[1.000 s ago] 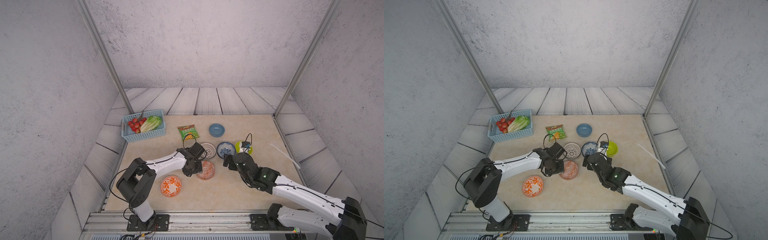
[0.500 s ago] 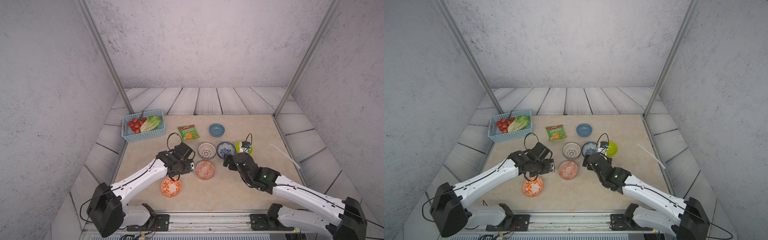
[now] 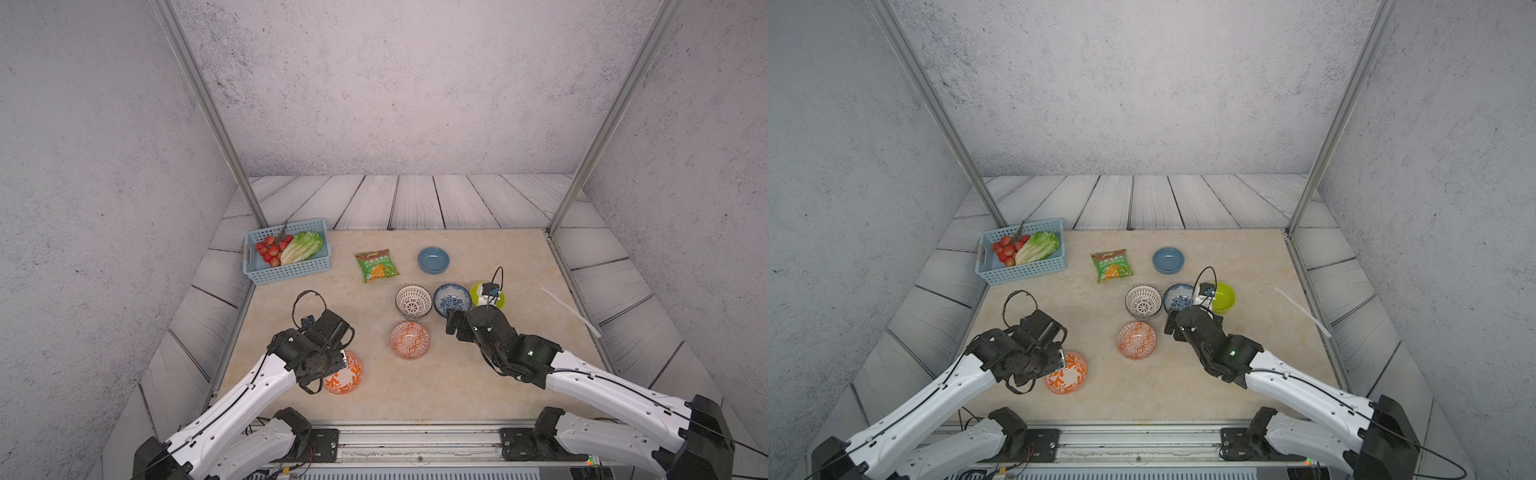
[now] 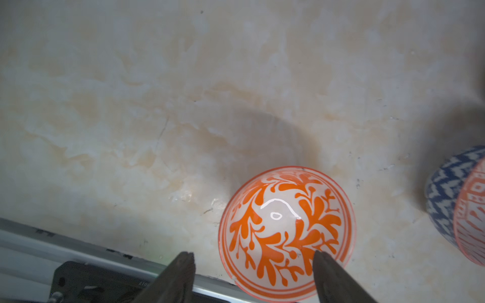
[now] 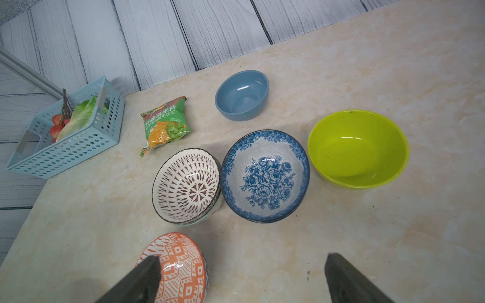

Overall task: Stack the bowls
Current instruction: Pick up the bowl from the center of the board.

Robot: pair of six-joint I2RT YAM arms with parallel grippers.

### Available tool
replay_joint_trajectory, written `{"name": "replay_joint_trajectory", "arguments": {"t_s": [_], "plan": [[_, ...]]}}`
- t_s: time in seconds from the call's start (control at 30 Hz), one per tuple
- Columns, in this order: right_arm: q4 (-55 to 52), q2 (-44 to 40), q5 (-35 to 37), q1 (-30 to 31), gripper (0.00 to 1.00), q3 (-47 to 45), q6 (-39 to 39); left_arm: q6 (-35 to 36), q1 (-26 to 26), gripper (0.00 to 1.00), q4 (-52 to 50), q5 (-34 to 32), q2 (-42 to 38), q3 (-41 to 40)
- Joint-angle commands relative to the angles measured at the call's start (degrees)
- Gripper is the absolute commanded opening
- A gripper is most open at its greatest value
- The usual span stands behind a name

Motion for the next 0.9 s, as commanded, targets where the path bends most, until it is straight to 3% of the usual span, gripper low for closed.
{"name": "replay_joint_trajectory", "arguments": {"t_s": [0.0,0.27,0.47,0.63,0.87], "plan": [[-0.9,-1.4,-0.3,-0.1,0.99,-0.2,-0.4,-4.1,0.8,0.75,-4.6,-3.7,0.5,-0.5],[-0.8,-1.9,-0.5,-0.1,0.99,-0.5,-0.4,-1.8,8.4,0.61,5.1,7.1,-8.2,-9.4],[-0.8,-1.8,-0.7,-0.1,0.99,-0.5,-0.4,1.0,9.8,0.50,8.7,11.4,-4.1,-10.1],[-0.7,-1.8,-0.5,-0.1,0.99,-0.5,-0.4,2.1,10.0,0.32,10.7,13.2,-1.3,-10.4],[-0.3,-1.4,-0.4,-0.1,0.99,-0.5,-0.4,2.9,10.0,0.26,12.7,14.3,-0.5,-11.1]]}}
